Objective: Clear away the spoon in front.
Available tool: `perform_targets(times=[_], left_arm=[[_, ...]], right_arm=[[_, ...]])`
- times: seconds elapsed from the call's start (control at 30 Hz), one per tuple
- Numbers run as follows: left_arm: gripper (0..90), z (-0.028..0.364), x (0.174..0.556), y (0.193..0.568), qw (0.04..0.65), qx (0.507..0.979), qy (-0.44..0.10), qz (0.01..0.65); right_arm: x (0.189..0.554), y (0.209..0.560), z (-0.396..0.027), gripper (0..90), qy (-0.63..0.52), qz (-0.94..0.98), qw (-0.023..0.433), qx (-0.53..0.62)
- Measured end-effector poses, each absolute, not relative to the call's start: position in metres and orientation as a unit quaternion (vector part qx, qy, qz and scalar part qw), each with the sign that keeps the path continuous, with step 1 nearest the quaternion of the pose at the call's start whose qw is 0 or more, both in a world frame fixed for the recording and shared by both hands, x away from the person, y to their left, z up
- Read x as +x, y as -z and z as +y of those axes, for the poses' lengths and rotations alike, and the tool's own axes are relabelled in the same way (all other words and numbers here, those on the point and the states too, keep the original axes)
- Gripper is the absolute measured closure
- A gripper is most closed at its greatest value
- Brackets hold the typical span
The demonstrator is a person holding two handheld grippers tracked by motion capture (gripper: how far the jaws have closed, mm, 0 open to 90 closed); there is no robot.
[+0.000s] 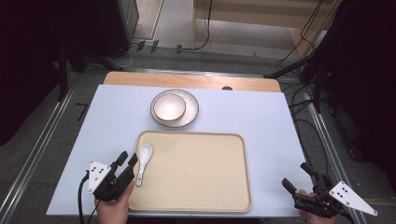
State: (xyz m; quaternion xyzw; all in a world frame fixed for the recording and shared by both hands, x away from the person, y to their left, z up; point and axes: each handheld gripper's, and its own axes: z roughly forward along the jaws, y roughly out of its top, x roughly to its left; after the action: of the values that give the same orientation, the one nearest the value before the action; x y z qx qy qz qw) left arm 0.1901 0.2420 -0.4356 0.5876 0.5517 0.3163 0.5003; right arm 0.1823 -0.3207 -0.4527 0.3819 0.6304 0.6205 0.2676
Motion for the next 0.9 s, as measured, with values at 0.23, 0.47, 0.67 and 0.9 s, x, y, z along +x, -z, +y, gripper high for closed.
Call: perform_targets(times=[0.23, 0.47, 0.67, 0.9], left_arm=[[30.4, 0.244, 0.189, 0.429, 0.536, 0.588, -0.295, 0.529], [9.0, 0.250, 0.193, 0.424, 0.563, 0.612, -0.258, 0.492], [3.3, 0.255, 0.196, 0.415, 0.558, 0.624, -0.264, 0.480], [0.0, 0.268, 0.195, 0.415, 0.556, 0.625, -0.271, 0.476]], right_arm=[[0.182, 0.453, -0.320, 10.0, -0.620, 0.632, 0.267, 0.381], [0.182, 0.453, -0.320, 10.0, -0.619, 0.633, 0.267, 0.381], [0.183, 0.453, -0.320, 10.0, -0.618, 0.633, 0.267, 0.382], [0.183, 0.454, -0.319, 10.0, -0.618, 0.634, 0.268, 0.381]])
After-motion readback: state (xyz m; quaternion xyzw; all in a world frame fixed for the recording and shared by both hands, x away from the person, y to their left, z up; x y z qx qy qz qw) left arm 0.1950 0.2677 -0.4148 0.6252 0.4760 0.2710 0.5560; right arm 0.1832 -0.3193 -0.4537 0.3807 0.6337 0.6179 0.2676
